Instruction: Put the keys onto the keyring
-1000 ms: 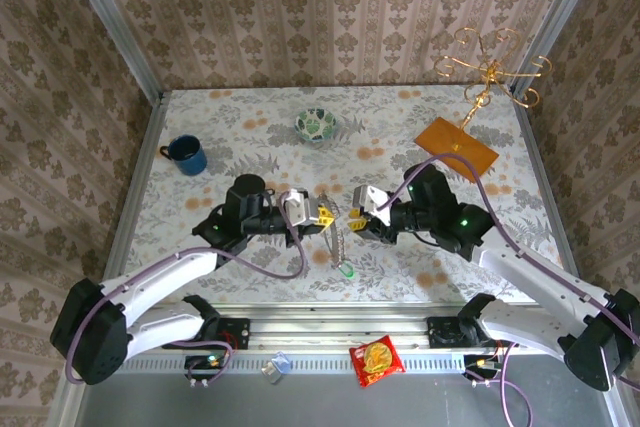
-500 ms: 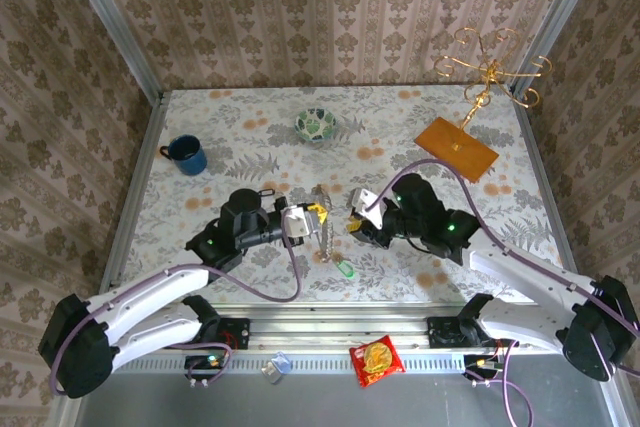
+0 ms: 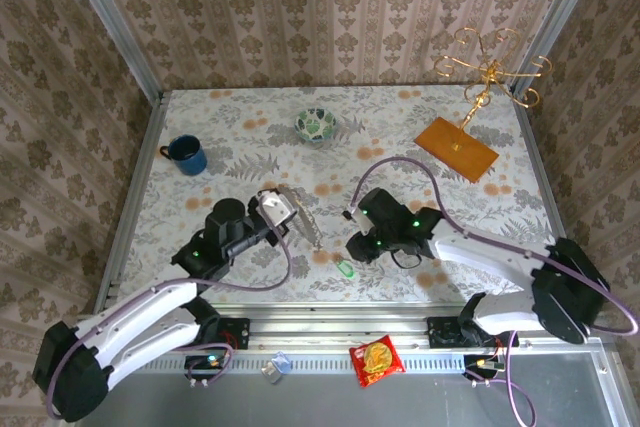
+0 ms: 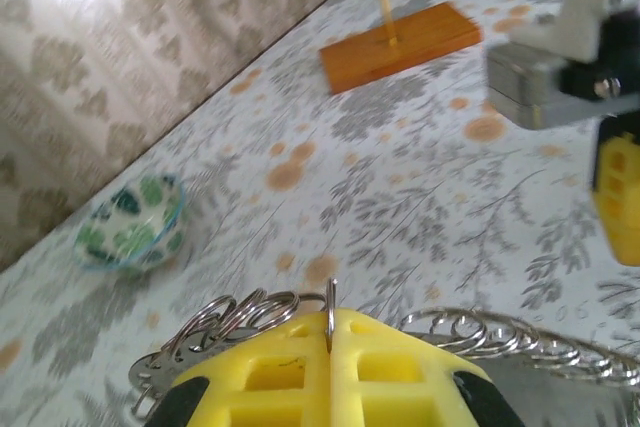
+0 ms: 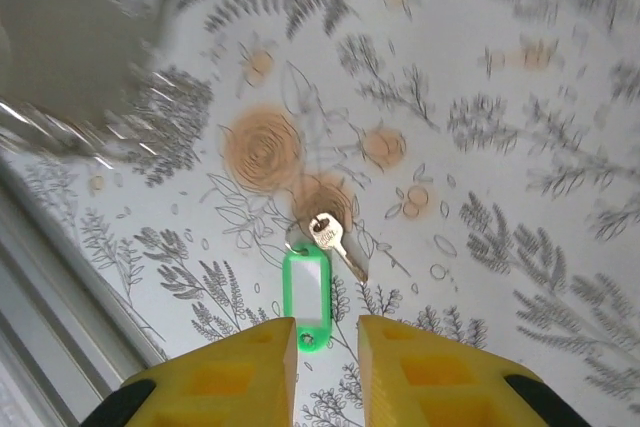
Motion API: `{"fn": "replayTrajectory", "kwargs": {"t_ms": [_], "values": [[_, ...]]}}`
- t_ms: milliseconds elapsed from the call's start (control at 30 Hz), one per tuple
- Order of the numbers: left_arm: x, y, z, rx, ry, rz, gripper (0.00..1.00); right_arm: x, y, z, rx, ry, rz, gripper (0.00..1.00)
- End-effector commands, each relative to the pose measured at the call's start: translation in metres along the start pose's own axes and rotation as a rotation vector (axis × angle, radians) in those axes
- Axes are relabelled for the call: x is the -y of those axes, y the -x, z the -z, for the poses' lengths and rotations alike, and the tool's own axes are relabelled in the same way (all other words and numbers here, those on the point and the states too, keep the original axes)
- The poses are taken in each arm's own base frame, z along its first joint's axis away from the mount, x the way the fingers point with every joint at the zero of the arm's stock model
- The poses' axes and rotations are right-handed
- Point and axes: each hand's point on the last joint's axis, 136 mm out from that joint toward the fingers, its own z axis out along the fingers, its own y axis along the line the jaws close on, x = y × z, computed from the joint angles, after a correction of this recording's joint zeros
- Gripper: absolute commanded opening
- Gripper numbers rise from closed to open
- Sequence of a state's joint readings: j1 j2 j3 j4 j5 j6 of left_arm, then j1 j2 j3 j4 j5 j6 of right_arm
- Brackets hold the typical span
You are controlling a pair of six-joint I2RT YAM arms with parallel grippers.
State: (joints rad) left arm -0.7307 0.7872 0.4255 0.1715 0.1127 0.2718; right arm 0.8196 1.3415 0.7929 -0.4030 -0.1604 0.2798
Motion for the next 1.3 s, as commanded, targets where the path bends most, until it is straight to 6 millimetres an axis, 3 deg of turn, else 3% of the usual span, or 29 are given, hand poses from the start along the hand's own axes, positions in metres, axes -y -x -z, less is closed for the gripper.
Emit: {"fn": "replayTrajectory", "kwargs": {"t_ms": [0,167,467,800,1267], "values": [[-0.026,-0.005,0.012,-0.015,0.136,0.111,0.0,-0.008,-0.004,-0.017,-0.084,-0.012,-0.124,0.27],[-0.038,-0.013,0.026,-0.037,0.21,0.147,0.0,-0.02,-0.002,-0.038,-0.128,-0.067,-0.068,0.32],[-0.049,-0.018,0.046,-0.033,0.293,0.164,0.0,-0.01,-0.008,-0.054,-0.201,-0.266,-0.007,0.33],[-0.05,-0.022,0.049,-0.047,0.304,0.16,0.0,-0.014,-0.01,-0.067,-0.23,-0.303,0.022,0.3],[-0.051,-0.023,0.049,-0.049,0.313,0.16,0.0,-0.01,-0.011,-0.07,-0.243,-0.335,0.033,0.22]]}}
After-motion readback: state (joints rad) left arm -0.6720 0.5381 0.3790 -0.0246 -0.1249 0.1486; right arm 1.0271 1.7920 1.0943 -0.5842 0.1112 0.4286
